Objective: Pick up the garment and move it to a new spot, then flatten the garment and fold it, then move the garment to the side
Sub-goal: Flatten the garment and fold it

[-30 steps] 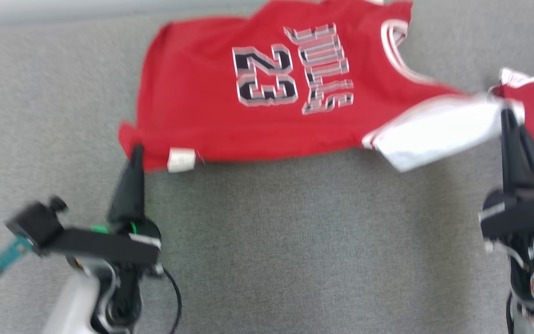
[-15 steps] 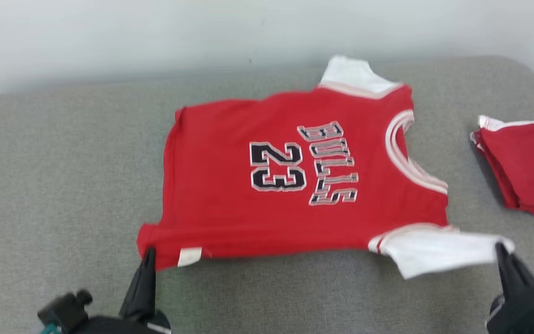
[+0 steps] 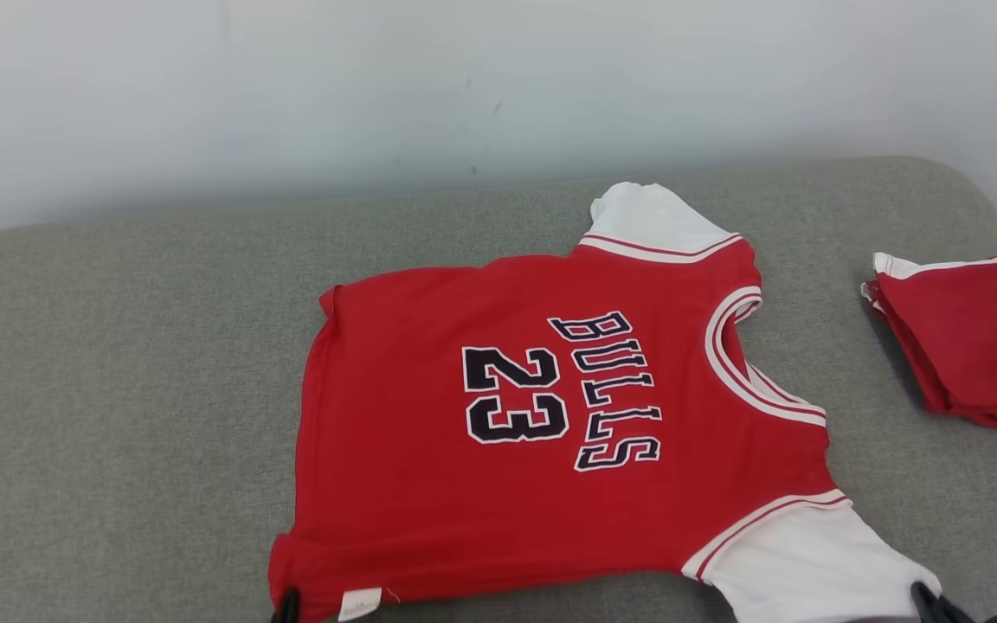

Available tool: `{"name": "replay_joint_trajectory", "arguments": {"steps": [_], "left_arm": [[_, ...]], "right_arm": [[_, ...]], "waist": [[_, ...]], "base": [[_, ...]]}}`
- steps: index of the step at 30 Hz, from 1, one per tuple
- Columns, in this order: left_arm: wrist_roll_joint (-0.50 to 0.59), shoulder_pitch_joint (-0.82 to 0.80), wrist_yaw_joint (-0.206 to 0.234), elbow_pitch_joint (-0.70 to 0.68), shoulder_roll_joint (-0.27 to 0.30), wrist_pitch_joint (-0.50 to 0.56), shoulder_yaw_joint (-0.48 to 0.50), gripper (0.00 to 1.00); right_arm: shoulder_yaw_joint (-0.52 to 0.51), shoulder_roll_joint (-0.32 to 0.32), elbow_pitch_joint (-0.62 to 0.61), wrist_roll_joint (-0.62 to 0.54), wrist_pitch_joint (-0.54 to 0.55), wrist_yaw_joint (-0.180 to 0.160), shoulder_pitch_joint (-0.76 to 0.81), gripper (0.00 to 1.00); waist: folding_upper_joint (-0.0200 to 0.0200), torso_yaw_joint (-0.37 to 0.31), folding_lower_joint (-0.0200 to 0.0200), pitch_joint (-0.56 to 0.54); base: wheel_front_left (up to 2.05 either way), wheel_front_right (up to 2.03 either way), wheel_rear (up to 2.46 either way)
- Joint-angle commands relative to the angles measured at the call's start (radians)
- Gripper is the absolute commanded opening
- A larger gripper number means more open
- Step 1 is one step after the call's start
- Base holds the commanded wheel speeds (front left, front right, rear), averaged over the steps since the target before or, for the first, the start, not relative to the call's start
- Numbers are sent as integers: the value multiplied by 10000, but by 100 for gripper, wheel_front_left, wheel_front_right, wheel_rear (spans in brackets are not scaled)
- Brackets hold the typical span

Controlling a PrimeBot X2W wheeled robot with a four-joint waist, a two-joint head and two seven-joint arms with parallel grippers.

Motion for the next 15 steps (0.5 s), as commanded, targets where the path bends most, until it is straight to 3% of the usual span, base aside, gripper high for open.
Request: {"name": "replay_joint_trajectory", "arguments": {"steps": [1, 15], "left_arm": [[74, 216, 87, 5, 114, 83, -50, 0], [651, 918, 799, -609, 964, 1078, -505, 0]], "right_arm": [[-4, -8, -74, -119, 188, -24, 198, 0], [110, -216, -654, 452, 1771, -24, 1165, 0]], "waist": [[1, 0, 1, -30], [1, 10, 1, -41]], "base": [[0, 0, 0], [0, 0, 0]]}}
